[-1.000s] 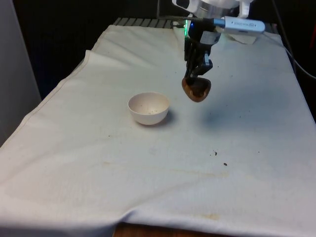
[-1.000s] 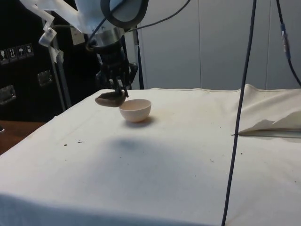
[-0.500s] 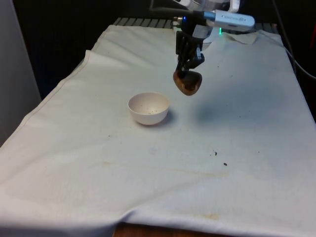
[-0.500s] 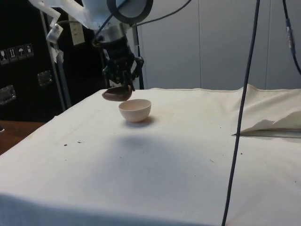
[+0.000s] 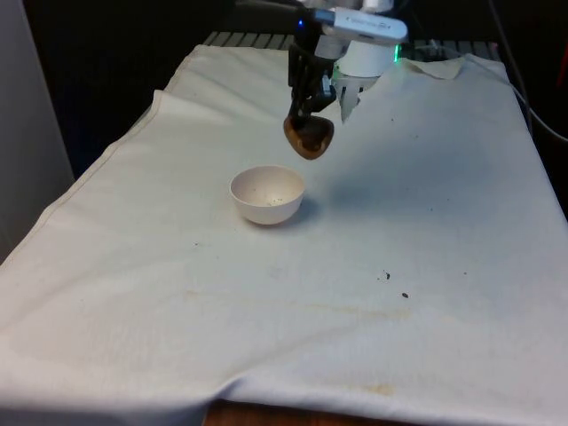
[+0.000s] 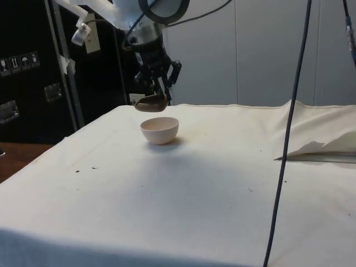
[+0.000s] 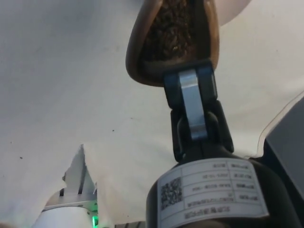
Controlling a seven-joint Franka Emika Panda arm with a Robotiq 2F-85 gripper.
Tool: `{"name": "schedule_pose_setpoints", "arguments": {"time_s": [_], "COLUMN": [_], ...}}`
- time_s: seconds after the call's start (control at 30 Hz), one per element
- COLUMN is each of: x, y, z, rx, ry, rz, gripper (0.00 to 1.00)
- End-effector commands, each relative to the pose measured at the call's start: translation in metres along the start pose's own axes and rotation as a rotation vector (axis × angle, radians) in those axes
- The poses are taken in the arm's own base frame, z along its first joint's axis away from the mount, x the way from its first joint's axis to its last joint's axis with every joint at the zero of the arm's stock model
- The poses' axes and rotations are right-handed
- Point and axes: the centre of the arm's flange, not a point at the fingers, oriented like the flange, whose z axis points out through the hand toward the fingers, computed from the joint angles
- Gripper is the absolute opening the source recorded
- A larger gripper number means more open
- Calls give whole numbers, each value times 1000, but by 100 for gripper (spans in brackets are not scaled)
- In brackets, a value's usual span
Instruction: Pour the coffee beans from the cup into the bowl.
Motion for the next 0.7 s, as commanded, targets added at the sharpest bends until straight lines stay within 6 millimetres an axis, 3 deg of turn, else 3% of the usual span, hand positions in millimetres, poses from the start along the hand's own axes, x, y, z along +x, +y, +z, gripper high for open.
{"name": "schedule_pose_setpoints", "arguments": {"time_s": [0.0, 0.37, 0.67], "x": [5, 29, 48], "y": [4, 18, 18], "z": [1, 10, 15], "rx": [11, -11, -18], "ry": [2, 5, 14], "rz": [-4, -2, -25], "gripper": [0, 0, 0]}}
